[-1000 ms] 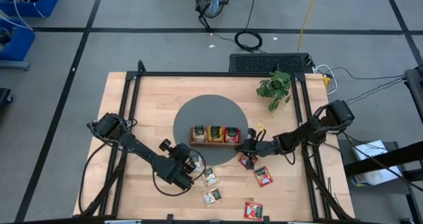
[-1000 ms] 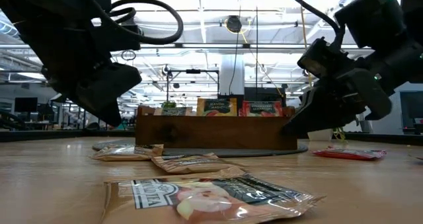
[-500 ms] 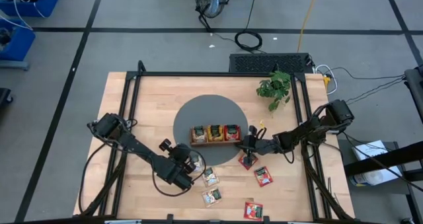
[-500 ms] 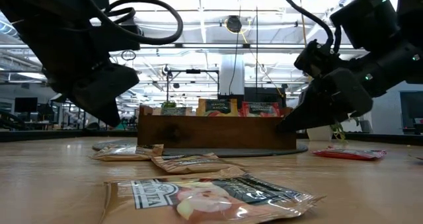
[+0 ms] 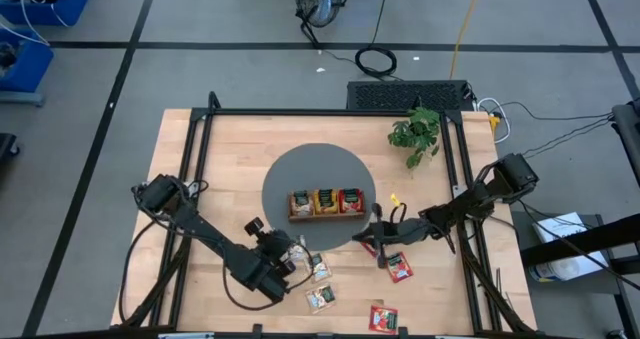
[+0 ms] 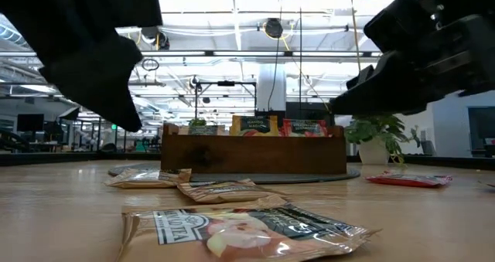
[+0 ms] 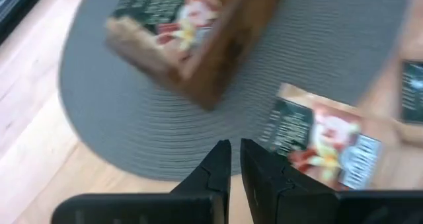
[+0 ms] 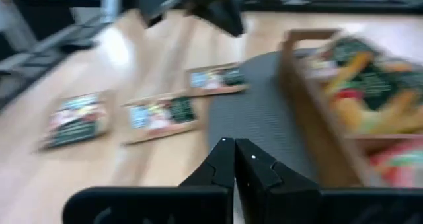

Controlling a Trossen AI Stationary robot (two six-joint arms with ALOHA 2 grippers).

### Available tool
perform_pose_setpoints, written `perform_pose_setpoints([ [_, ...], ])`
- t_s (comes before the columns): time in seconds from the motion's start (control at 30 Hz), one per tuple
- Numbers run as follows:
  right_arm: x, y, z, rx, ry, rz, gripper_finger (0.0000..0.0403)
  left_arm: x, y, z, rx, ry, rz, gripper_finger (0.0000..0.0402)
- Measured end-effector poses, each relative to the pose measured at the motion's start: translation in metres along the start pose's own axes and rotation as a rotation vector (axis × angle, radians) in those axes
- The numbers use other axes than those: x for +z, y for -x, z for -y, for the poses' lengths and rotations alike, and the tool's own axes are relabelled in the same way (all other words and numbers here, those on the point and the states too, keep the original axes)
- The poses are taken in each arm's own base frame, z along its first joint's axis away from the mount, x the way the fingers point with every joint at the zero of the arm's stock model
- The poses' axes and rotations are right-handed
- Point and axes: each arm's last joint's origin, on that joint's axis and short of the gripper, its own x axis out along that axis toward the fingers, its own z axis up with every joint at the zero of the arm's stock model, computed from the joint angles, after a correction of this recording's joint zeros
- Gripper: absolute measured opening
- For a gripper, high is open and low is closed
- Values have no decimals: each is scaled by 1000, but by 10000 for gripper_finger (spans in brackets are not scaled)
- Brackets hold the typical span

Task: Pick & Place Tea
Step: Put the bottom brown tea bag into the left section of the wooden organizer

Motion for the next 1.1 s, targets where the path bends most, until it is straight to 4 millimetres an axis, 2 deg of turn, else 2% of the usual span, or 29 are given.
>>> perform_pose_setpoints([
  [0.3,0,0,-5,197,-51,-23,0,-6,16,27,-225,-183,67,42],
  [0.43,6,-3,-9,264,-39,-13,0,0,23,41,-341,-248,158,42],
  [0.57,11,-8,-18,341,-37,-9,0,8,26,59,-532,-316,217,42],
  [0.7,13,-17,-28,429,-30,-16,0,4,17,75,-671,-403,200,42],
  [0.87,9,-24,-31,451,-27,-37,0,-6,3,85,-753,-436,118,42],
  [1.1,6,-25,-29,442,-12,-71,0,5,-4,87,-804,-434,150,42],
])
